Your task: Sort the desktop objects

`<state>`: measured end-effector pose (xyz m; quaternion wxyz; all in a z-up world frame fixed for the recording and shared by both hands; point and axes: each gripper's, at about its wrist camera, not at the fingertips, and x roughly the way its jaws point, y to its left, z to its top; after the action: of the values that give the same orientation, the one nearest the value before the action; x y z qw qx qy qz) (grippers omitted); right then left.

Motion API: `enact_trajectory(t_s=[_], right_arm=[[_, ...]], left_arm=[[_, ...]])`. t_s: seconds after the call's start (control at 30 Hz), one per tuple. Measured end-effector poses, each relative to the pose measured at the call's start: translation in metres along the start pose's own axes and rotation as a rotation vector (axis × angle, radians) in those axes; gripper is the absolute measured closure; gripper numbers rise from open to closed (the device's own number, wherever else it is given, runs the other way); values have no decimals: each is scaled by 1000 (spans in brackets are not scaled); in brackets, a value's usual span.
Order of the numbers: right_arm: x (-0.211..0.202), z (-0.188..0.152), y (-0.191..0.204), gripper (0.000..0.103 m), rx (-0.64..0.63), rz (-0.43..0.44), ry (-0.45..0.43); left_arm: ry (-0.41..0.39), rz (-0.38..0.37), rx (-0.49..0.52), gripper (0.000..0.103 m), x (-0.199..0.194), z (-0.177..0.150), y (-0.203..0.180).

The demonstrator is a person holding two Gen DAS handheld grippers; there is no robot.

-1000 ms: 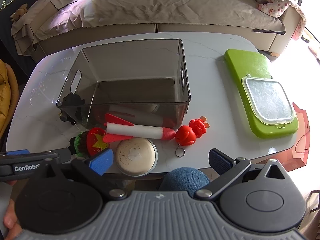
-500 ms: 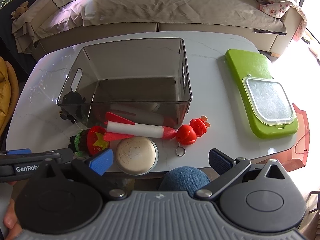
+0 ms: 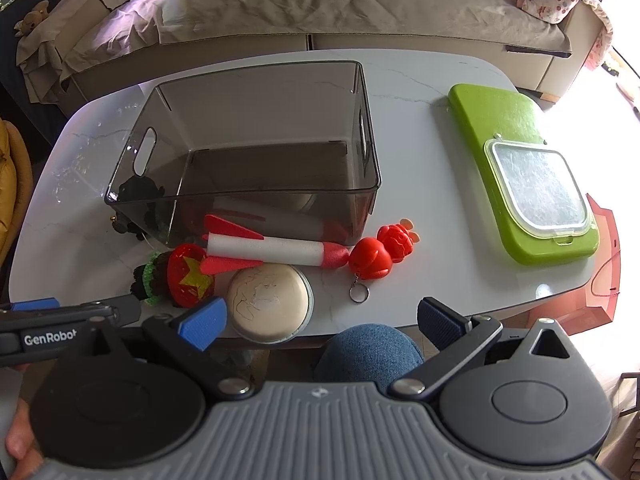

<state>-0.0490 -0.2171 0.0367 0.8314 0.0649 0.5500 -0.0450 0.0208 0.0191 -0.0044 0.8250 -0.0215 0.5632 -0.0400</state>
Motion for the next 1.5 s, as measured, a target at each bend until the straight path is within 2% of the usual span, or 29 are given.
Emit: enact_trajectory(t_s=[0.2, 0.4, 0.47, 0.6, 0.83, 0.87, 1.0, 1.03, 1.07, 1.13, 1.2, 1.27, 1.3, 1.33, 1.4, 1.47, 1.5], right_arm=[[11, 2, 2, 0, 9, -14, 29], [26, 5, 7, 0, 10, -37, 53], [31, 6, 4, 0, 27, -33, 34], [36, 8, -6, 0, 107, 5, -1], [51, 7, -9, 0, 204, 132, -58], [54, 4, -9, 0, 213, 151, -90], [63, -20, -14, 0, 189, 307, -380], [69, -19, -13, 0, 162, 310, -359], [77, -14, -12, 0, 132, 314, -295], [98, -6, -19, 0, 159, 342, -141], [122, 1, -33, 2, 246, 408, 13], [139, 4, -37, 9, 236, 436, 108], [147, 6, -39, 9, 227, 448, 154], [151, 7, -37, 9, 190, 427, 171], [161, 8, -29, 9, 75, 326, 178], [173, 8, -26, 11, 18, 266, 190], [180, 7, -28, 11, 33, 302, 206]], left_arm=[[13, -1, -5, 0, 10, 2, 6], [63, -17, -6, 0, 36, 8, 23], [86, -5, -4, 0, 49, 10, 33], [100, 23, -40, 0, 63, 11, 56], [103, -7, -46, 0, 71, 10, 70], [108, -12, -46, 0, 73, 10, 71], [120, -25, -30, 0, 81, 10, 71], [121, -31, -24, 0, 82, 11, 71], [125, -46, -23, 0, 84, 11, 72], [141, -87, -40, 0, 90, 12, 77], [163, -135, -90, 0, 97, 13, 88], [175, -173, -155, 0, 104, 11, 100], [178, -192, -187, 0, 107, 10, 106], [167, -217, -216, 0, 108, 9, 111], [145, -267, -272, 0, 110, 5, 120], [104, -332, -292, 0, 108, 2, 124], [86, -360, -299, 0, 107, 0, 125]])
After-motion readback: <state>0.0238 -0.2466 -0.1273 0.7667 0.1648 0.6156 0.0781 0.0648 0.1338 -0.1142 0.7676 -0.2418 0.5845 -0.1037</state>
